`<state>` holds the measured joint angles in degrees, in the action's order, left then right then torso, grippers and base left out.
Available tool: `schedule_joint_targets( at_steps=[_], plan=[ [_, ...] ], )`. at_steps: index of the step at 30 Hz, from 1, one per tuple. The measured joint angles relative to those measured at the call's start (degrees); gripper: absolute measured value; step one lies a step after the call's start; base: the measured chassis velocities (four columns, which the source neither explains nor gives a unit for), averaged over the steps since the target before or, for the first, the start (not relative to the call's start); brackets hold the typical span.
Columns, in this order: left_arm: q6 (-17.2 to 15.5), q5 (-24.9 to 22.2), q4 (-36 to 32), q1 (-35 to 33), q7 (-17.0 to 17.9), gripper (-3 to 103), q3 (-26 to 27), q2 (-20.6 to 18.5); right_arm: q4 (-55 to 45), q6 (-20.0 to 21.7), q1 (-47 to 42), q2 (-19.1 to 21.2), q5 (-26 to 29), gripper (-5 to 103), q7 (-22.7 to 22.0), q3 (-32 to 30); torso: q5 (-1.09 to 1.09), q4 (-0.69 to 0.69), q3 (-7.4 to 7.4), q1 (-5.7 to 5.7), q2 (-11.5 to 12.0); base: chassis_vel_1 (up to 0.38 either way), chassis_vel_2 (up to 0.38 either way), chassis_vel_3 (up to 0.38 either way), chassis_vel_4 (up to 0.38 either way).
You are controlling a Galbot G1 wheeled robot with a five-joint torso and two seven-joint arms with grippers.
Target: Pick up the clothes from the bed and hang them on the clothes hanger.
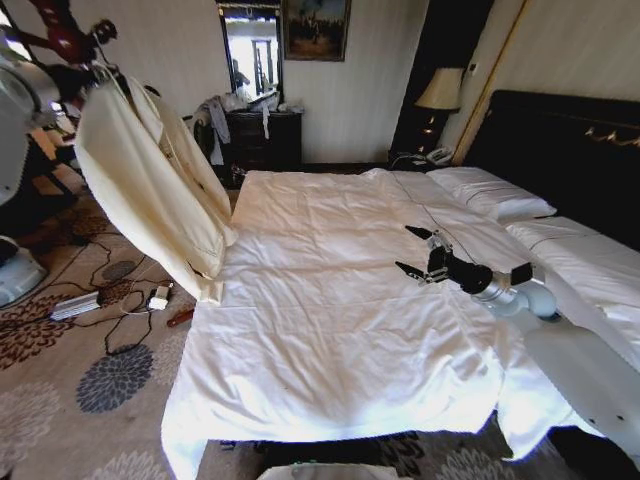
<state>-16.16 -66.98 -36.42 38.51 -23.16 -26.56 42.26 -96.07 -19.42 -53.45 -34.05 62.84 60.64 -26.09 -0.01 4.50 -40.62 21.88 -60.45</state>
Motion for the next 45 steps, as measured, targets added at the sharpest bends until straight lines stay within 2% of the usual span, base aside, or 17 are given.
schedule_joint_targets(
  at_steps=[2,8,13,17,18,21,25,27,28,29,30,32,37,40,42,43,45],
  plan=[
    [0.3,-4.0,-4.4,-0.5,0.5,59,-0.4,-2.5,-0.7,0.0,-0.6,0.2,0.8,100,-0.3,-0.5,0.02,-0.04,0.00,0.00,0.0,0.000,0.000,0.000,0.000],
    [0.2,-7.7,-11.9,-2.2,3.0,76,-0.3,-6.6,-2.2,0.9,-2.6,0.5,4.0,100,-2.3,-1.5,0.00,-0.04,0.01,-0.01,0.0,0.000,0.000,0.000,0.000],
    [0.0,-11.1,-21.7,-7.0,9.8,91,4.3,-11.1,-5.0,2.5,-6.6,0.4,8.0,100,-11.1,-4.3,0.02,0.00,0.01,-0.01,0.0,0.000,0.000,0.000,0.000],
    [0.9,-13.1,-35.8,-19.2,17.2,100,15.8,-18.8,-9.2,1.5,-10.7,-1.6,10.3,100,-29.2,-7.8,-0.05,-0.02,0.00,0.01,0.0,0.000,0.000,0.000,0.000],
    [0.9,-13.1,-35.8,-19.2,17.2,100,15.8,-18.8,-9.2,1.5,-10.7,-1.6,10.3,100,-29.2,-7.8,-0.05,-0.02,0.00,0.01,0.0,0.000,0.000,0.000,0.000],
    [4.4,-12.5,-50.5,-31.6,19.9,100,25.1,-28.4,-13.1,0.0,-13.9,-5.1,5.8,100,-47.2,-11.8,0.02,-0.10,0.02,-0.02,0.0,0.000,0.000,0.000,0.000],
    [8.1,-12.6,-61.3,-41.6,23.1,100,30.6,-35.5,-18.3,1.7,-19.6,-8.9,-0.6,100,-58.9,-17.3,0.01,-0.07,0.03,-0.03,0.0,0.000,0.000,0.000,0.000],
    [11.1,-10.7,-66.2,-44.4,33.1,100,31.3,-37.2,-21.5,3.3,-23.3,-11.9,-5.7,100,-63.7,-20.4,0.01,0.01,0.02,-0.03,0.0,0.000,0.000,0.000,0.000],
    [11.1,-10.7,-66.2,-44.4,33.1,100,31.3,-37.2,-21.5,3.3,-23.3,-11.9,-5.7,100,-63.7,-20.4,0.01,0.01,0.02,-0.03,0.0,0.000,0.000,0.000,0.000],
    [13.7,-8.1,-68.0,-45.1,40.7,100,31.6,-37.2,-22.7,4.1,-25.5,-14.0,-8.8,100,-65.1,-21.9,0.02,0.03,0.02,-0.02,0.0,0.000,0.000,0.000,0.000],
    [15.0,-5.8,-68.4,-45.7,43.9,100,31.7,-37.2,-23.5,4.5,-27.2,-16.0,-11.4,100,-65.9,-23.0,0.05,0.02,0.02,-0.02,0.0,0.000,0.000,0.000,0.000],
    [16.4,-3.7,-68.2,-46.8,44.2,100,31.7,-37.5,-24.3,4.7,-28.8,-17.8,-13.3,100,-66.8,-23.8,0.03,0.01,0.01,-0.02,0.0,0.000,0.000,0.000,0.000],
    [21.3,2.6,-63.9,-51.4,37.1,100,31.2,-37.0,-27.9,3.7,-34.5,-23.4,-15.9,100,-67.2,-26.6,0.00,-0.12,0.01,-0.02,0.0,0.000,0.000,0.000,0.000],
    [23.7,4.9,-65.0,-56.9,32.7,100,33.9,-32.0,-29.5,-0.7,-38.8,-29.9,-21.0,100,-64.0,-30.7,-0.06,0.05,0.00,-0.01,0.0,0.000,0.000,0.000,0.000],
    [24.7,8.6,-68.8,-64.2,31.0,100,43.2,-27.2,-29.5,-3.3,-39.5,-33.8,-24.1,100,-61.7,-31.7,0.03,0.08,-0.01,0.01,0.0,0.000,0.000,0.000,0.000],
    [24.7,8.6,-68.8,-64.2,31.0,100,43.2,-27.2,-29.5,-3.3,-39.5,-33.8,-24.1,100,-61.7,-31.7,0.03,0.08,-0.01,0.01,0.0,0.000,0.000,0.000,0.000],
    [24.1,10.9,-74.7,-76.2,31.8,100,57.6,-20.2,-29.3,-5.0,-40.0,-36.7,-25.9,100,-61.0,-31.4,0.13,0.00,0.02,0.01,0.0,0.000,0.000,0.000,0.000]
  ],
)
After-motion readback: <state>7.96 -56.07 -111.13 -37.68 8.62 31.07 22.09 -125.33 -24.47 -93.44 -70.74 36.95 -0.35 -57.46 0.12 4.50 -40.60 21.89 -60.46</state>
